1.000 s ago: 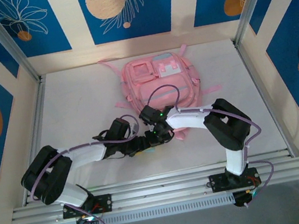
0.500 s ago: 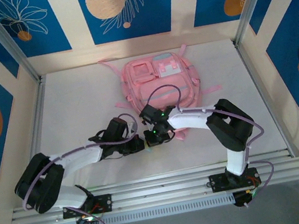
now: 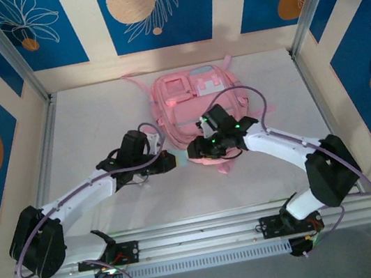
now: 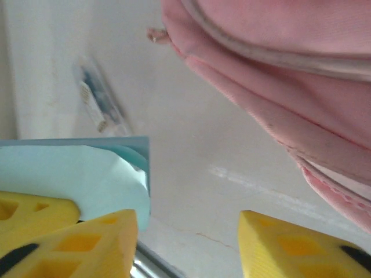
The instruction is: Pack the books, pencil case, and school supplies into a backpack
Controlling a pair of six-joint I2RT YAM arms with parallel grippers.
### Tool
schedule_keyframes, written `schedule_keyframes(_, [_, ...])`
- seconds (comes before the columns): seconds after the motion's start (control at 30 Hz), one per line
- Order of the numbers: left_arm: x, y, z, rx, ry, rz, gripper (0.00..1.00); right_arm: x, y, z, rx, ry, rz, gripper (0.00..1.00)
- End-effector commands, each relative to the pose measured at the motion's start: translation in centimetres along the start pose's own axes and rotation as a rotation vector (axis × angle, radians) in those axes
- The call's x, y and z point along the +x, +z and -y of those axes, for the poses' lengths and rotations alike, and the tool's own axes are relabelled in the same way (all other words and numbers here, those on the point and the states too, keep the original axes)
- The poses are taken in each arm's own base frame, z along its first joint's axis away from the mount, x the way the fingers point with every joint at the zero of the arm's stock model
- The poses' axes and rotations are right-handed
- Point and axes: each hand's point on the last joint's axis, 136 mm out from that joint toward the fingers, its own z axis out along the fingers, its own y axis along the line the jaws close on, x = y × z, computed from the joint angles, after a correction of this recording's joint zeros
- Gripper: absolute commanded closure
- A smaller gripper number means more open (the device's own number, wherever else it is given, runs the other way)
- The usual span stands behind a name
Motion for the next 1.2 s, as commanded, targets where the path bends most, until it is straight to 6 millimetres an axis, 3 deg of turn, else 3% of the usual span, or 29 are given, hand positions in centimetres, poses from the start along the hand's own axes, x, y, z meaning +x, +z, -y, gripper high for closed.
schedule_keyframes(0.0, [-2.8,-1.3,4.6,0.193,0.116,0.060,1.00,-0.2,-1.7,-2.7,-0.202,-0.040,0.025,0.42])
schedule_keyframes(0.17, [-3.8,-1.1,7.1,0.323,0.133,0.047,1.00,-0.6,-3.5,-3.7,-0.322,-0.085,0.097,0.34])
schedule_keyframes(0.3, [-3.6,-0.5,8.0,0.407,0.105,0.014,1.00,-0.6,-4.0,-4.0,-0.393,-0.095,0.119,0.37])
schedule_keyframes(0.4, [-3.4,-0.2,7.8,0.412,0.089,-0.002,1.00,-0.5,-4.2,-4.1,-0.430,-0.095,0.122,0.46])
schedule_keyframes(0.53, [-2.9,0.1,6.9,0.361,0.088,-0.019,1.00,-0.6,-5.2,-4.5,-0.489,-0.111,0.139,0.49])
schedule_keyframes(0.77, [-2.8,0.5,6.5,0.361,0.077,-0.041,1.00,-0.5,-6.0,-5.1,-0.572,-0.149,0.135,0.46])
schedule_keyframes(0.83, [-2.8,0.6,6.5,0.366,0.074,-0.047,1.00,-0.5,-6.0,-5.1,-0.580,-0.152,0.134,0.52])
schedule_keyframes(0.97, [-3.0,0.6,6.5,0.363,0.071,-0.047,1.00,-0.6,-6.0,-4.5,-0.567,-0.134,0.138,0.78])
schedule_keyframes(1.07, [-3.0,0.8,5.8,0.319,0.079,-0.046,0.88,-0.8,-6.0,-3.5,-0.536,-0.106,0.151,0.93])
schedule_keyframes(1.17, [-3.6,0.8,4.8,0.232,0.108,-0.026,0.59,-1.4,-6.4,-2.0,-0.483,-0.067,0.185,1.00])
